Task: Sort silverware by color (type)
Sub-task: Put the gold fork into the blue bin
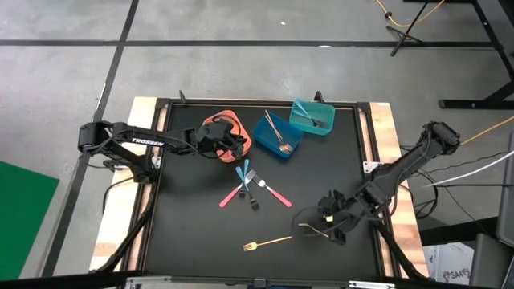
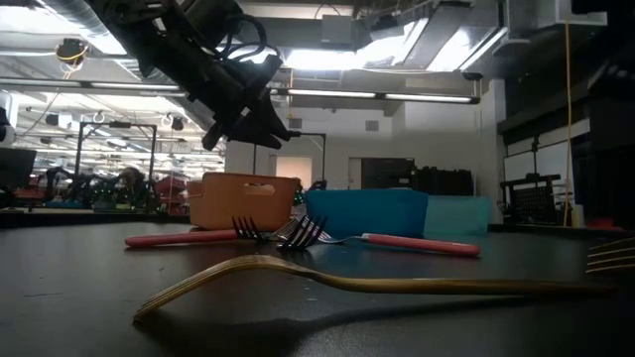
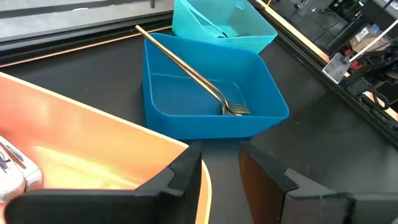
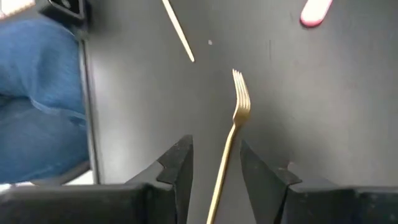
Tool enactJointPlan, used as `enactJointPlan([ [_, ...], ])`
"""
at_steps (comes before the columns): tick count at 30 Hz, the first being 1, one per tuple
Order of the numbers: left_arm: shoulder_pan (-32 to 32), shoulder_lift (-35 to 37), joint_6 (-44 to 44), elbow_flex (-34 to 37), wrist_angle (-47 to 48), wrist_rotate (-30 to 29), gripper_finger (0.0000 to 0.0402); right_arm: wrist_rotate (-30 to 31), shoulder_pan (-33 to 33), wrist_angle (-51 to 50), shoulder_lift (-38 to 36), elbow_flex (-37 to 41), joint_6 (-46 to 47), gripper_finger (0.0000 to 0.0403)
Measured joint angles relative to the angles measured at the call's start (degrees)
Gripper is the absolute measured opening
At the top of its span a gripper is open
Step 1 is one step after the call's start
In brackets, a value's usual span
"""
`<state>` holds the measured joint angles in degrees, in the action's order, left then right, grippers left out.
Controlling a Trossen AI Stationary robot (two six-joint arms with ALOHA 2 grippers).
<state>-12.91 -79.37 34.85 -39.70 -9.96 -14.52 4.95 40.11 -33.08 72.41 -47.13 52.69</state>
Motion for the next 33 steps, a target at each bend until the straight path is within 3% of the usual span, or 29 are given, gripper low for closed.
enactJointPlan([
  [33,0.0,0.0,-1.0,0.0,0.0,0.3,0.0100,-5.9,0.4,3.5,20.2,-0.1,-0.5,0.0124],
])
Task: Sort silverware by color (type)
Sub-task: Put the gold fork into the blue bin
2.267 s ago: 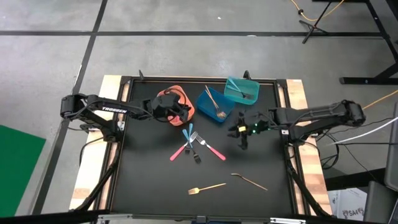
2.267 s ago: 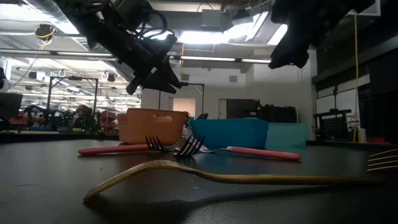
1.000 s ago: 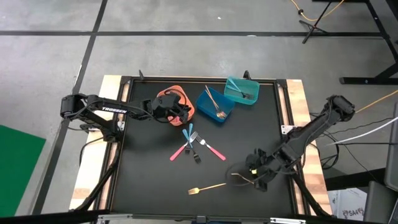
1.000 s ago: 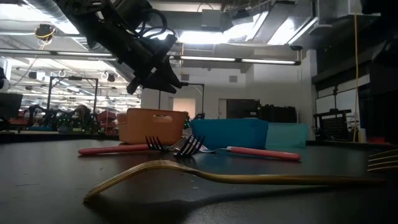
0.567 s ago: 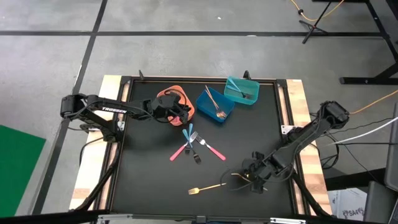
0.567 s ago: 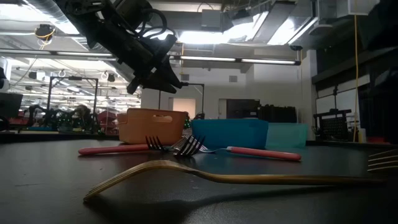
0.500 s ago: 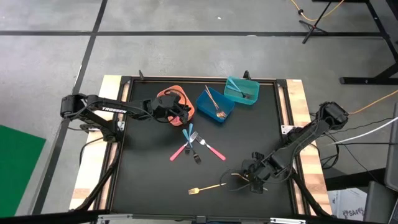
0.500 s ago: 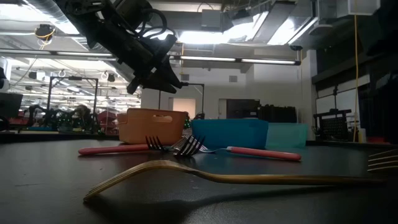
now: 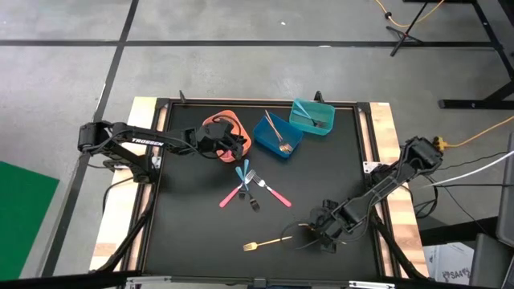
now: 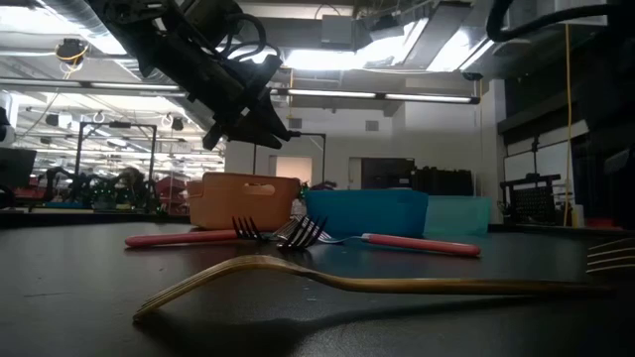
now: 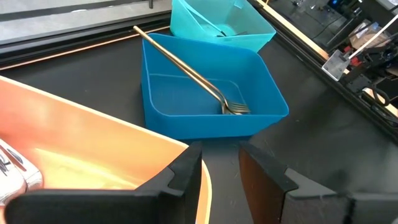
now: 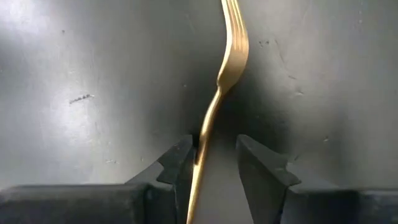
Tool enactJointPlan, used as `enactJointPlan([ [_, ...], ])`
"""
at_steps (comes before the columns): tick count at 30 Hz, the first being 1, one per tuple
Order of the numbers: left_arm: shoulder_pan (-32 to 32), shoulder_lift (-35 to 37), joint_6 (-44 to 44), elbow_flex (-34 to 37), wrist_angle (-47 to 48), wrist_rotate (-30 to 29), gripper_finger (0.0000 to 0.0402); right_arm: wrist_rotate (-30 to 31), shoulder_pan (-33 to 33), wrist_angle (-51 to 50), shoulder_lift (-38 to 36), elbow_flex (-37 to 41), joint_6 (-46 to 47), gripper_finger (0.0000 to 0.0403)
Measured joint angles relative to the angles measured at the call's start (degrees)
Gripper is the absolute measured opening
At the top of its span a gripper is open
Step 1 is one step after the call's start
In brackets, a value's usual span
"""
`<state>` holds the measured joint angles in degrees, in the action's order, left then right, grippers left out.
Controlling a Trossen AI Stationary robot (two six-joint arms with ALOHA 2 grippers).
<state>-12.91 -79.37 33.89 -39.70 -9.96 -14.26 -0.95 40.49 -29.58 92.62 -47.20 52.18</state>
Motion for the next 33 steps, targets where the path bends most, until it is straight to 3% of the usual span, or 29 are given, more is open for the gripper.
enactJointPlan([
  [9,0.0,0.0,0.0,0.0,0.0,0.0,0.0100,0.2,0.0,-0.2,0.5,-0.1,0.0,0.0118],
  [24,0.0,0.0,-0.1,0.0,0.0,0.0,0.0100,1.4,0.0,-0.7,0.5,0.0,0.0,0.0008],
  [33,0.0,0.0,-0.1,0.0,0.0,0.0,0.0100,1.4,0.0,-0.6,0.6,0.0,-0.2,0.0004],
])
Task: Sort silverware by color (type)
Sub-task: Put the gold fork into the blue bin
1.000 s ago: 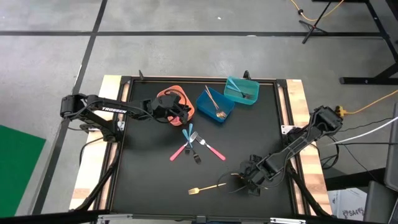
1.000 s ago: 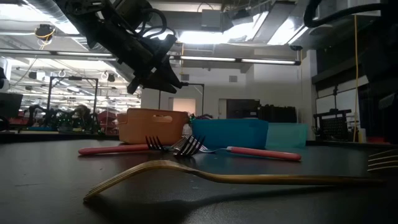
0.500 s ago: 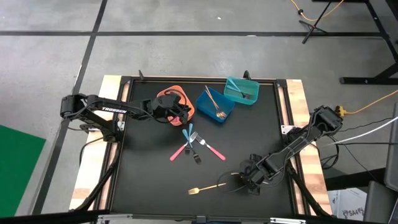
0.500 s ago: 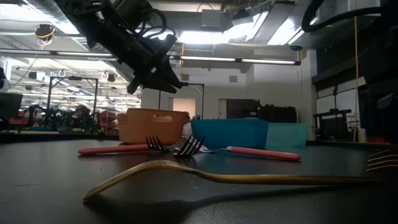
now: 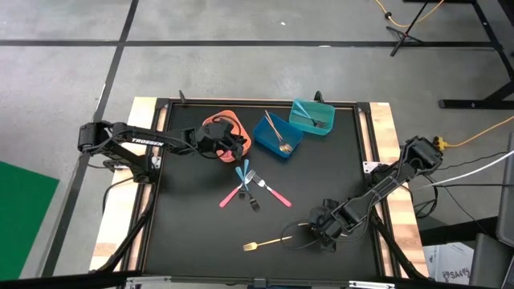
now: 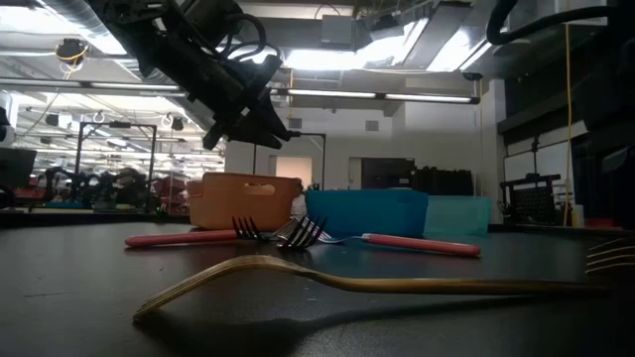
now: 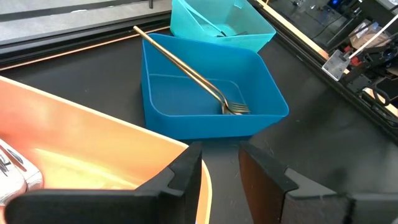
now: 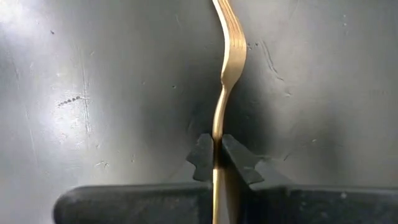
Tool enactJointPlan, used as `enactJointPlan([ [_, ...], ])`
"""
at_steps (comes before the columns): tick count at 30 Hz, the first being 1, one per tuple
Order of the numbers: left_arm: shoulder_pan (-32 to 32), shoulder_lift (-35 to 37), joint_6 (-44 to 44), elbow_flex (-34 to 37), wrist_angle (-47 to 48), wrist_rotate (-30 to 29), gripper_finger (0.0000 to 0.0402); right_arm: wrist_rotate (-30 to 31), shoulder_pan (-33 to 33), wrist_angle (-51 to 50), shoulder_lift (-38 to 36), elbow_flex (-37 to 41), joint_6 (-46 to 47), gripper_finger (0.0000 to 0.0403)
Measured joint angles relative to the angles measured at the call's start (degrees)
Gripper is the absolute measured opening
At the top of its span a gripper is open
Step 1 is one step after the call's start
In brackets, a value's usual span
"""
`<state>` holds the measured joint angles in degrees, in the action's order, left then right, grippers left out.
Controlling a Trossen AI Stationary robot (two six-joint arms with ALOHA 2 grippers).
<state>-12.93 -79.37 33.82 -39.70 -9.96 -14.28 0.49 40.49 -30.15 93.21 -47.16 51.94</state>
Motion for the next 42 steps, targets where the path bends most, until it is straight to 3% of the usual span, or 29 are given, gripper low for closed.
enactJointPlan([
  [8,0.0,0.0,0.0,0.0,0.0,0.0,0.0100,0.3,0.0,-3.0,0.2,-2.6,-11.8,0.0005],
  [14,0.0,0.0,0.0,0.0,0.0,0.0,0.0100,4.2,0.0,-7.6,0.2,-5.8,-31.6,0.0005],
  [20,0.0,0.0,0.1,0.0,0.0,0.2,0.0100,12.7,-2.4,-9.8,0.1,-7.4,-55.9,0.0005],
  [26,0.0,0.0,0.1,0.0,0.0,4.0,0.0100,27.7,-7.9,-9.4,0.0,-8.4,-77.0,0.0005],
  [32,0.0,0.0,0.6,0.0,-0.1,10.5,0.0100,40.8,-13.6,-1.5,0.0,-8.4,-99.1,0.0005],
  [42,0.0,0.0,0.7,0.0,-0.2,16.3,0.0100,42.4,-22.2,15.9,0.0,-8.4,-122.8,0.0005],
])
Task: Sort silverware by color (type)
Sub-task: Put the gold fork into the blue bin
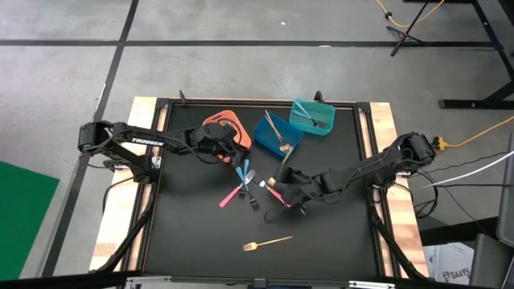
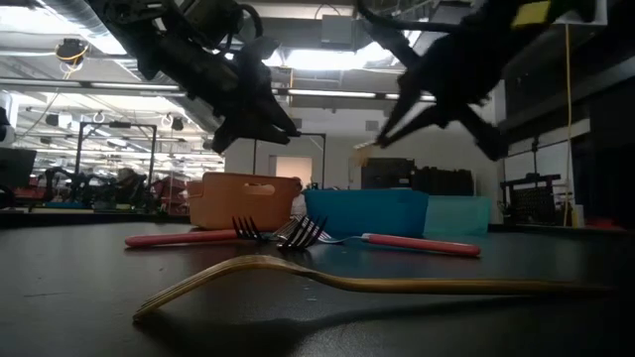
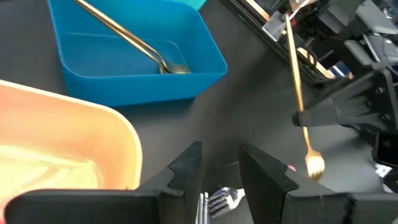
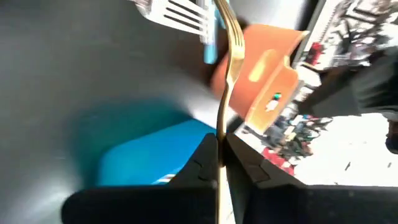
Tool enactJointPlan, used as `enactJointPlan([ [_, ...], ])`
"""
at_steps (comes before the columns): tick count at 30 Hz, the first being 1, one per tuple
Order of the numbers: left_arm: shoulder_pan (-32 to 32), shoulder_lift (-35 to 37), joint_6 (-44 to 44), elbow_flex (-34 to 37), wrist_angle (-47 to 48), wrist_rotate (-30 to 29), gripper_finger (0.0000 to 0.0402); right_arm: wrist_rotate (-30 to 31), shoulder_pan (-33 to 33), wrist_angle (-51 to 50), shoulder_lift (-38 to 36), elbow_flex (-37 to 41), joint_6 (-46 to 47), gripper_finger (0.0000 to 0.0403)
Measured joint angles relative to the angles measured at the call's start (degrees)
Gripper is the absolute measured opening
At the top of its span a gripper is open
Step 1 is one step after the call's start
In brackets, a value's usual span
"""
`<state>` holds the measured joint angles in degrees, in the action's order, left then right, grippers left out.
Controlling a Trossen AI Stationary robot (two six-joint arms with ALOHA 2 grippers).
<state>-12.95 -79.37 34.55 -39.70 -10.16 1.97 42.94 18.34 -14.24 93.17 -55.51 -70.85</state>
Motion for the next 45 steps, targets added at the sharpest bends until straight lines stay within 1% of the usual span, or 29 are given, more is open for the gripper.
enactJointPlan([
  [3,0.0,0.0,2.7,0.0,-0.7,1.9,0.0100,-1.1,-1.0,5.4,0.0,0.0,-6.8,0.0005],
  [8,0.0,0.0,8.1,0.0,-5.7,6.1,0.0100,-6.3,-1.3,13.9,0.0,0.0,-14.9,0.0005],
  [13,0.2,0.0,11.0,0.0,-12.3,9.3,0.0100,-10.0,-1.1,21.0,0.0,0.0,-18.3,0.0005],
  [17,1.6,0.0,11.9,0.0,-14.5,9.3,0.0100,-11.1,-1.1,25.0,-0.1,0.0,-18.4,0.0005],
  [20,3.1,0.0,12.5,0.0,-15.0,9.2,0.0100,-12.7,-1.1,27.2,-0.1,0.0,-18.8,0.0005],
  [26,5.8,0.0,15.0,0.0,-17.2,9.1,0.0100,-15.1,-1.1,30.5,-0.1,-0.1,-23.2,0.0005],
  [35,8.3,0.0,16.4,0.0,-19.6,9.1,0.0100,-16.1,-1.1,34.6,-0.1,-0.1,-27.1,0.0005],
  [40,9.0,0.0,16.4,0.0,-19.6,9.1,0.0100,-17.7,-1.1,35.4,-0.1,-0.1,-27.2,0.0005],
  [45,9.4,0.0,16.4,0.0,-19.6,9.1,0.0100,-17.7,-1.1,35.4,-0.1,-0.1,-27.2,0.0005],
])
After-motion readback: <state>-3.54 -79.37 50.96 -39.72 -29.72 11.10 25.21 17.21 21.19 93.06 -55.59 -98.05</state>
